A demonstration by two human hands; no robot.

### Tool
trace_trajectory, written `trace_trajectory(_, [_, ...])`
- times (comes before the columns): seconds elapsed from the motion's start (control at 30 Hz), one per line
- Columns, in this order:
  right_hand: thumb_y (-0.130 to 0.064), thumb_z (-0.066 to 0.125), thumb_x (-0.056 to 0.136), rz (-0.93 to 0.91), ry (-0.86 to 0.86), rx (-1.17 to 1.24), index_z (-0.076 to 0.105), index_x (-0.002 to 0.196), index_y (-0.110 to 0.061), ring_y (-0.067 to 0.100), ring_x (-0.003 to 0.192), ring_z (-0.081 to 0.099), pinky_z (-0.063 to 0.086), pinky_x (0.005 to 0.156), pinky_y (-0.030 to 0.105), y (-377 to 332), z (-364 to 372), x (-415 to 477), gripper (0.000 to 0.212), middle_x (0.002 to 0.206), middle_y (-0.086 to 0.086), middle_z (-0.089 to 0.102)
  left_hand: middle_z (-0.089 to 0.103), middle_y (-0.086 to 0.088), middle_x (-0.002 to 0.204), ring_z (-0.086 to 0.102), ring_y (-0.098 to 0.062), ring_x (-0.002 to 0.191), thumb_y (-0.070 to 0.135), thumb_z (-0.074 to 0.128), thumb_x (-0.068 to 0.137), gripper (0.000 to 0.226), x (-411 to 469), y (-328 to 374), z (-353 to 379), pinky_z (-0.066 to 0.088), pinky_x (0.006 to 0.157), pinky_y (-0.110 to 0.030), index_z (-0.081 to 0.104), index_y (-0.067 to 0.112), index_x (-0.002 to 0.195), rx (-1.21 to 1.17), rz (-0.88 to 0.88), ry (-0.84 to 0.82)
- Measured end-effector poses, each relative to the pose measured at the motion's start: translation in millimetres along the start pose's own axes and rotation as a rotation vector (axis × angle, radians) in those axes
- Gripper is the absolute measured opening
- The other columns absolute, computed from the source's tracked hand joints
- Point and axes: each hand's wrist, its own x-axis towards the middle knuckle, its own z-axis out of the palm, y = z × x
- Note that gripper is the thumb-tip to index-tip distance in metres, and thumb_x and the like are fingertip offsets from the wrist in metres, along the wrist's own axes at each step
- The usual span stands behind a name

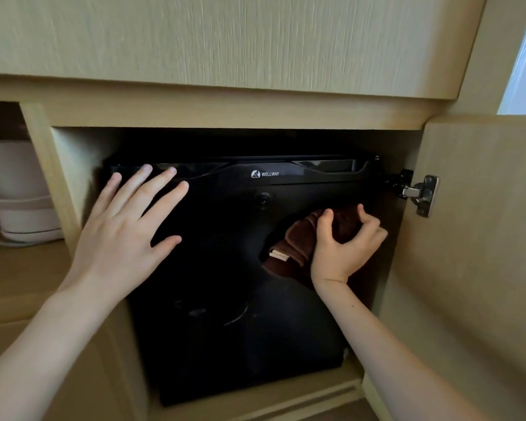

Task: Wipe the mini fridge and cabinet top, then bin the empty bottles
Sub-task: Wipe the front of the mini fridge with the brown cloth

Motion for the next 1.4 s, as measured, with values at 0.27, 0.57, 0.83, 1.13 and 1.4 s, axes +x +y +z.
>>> trace_trajectory(0.27, [-0.045,0.068,0.075,-0.273,-0.309,-0.171,0.057,0.112,0.0,0.024,0.09,0.051,0.051,0.076,0.042,13.0,-14.5,-57.2,0.059,0.1,0.01,0.045,0.044,-0.005,0.153,0.035,-0.03,0.144,0.025,0.086,0.071,0.088,-1.0,3.4,-10.5,0.012,0.124,-0.05,0.045,0.017,0.148,0.074,0.017,-0.007])
trace_trajectory(0.57, [-0.039,0.077,0.074,-0.496,-0.236,-0.088,0.056,0.108,-0.007,0.025,0.085,0.052,0.051,0.069,0.04,-25.2,35.1,-56.9,0.051,0.094,0.014,0.05,0.035,-0.005,0.16,0.033,-0.025,0.147,0.038,0.059,0.094,0.064,-20.3,-10.5,-7.0,0.004,0.123,-0.054,0.041,0.015,0.15,0.286,0.116,-0.01])
trace_trajectory(0.83, [-0.035,0.073,0.083,-1.086,-0.641,-0.009,0.055,0.112,-0.012,0.025,0.085,0.051,0.045,0.069,0.041,6.4,19.5,-103.2,0.041,0.085,0.013,0.061,0.037,-0.001,0.159,0.036,-0.024,0.146,0.043,0.056,0.096,0.063,-33.8,-14.7,-9.0,0.002,0.123,-0.049,0.041,0.017,0.151,0.373,0.108,-0.002])
trace_trajectory(1.13, [-0.042,0.076,0.078,-0.829,-0.374,0.013,0.056,0.113,-0.012,0.027,0.085,0.051,0.041,0.072,0.038,-11.7,46.3,-122.5,0.05,0.096,0.01,0.051,0.034,-0.003,0.16,0.033,-0.025,0.147,0.047,0.062,0.088,0.075,-34.3,-16.7,-10.3,0.001,0.122,-0.049,0.038,0.016,0.152,0.424,0.148,-0.046])
trace_trajectory(1.4, [-0.035,0.073,0.084,-1.052,-0.662,0.098,0.058,0.115,-0.012,0.027,0.083,0.051,0.043,0.069,0.041,-4.4,36.5,-140.3,0.042,0.094,0.009,0.052,0.032,-0.005,0.161,0.031,-0.027,0.148,0.047,0.067,0.084,0.082,-33.0,-16.0,-14.6,0.001,0.122,-0.051,0.036,0.014,0.152,0.442,0.162,-0.072])
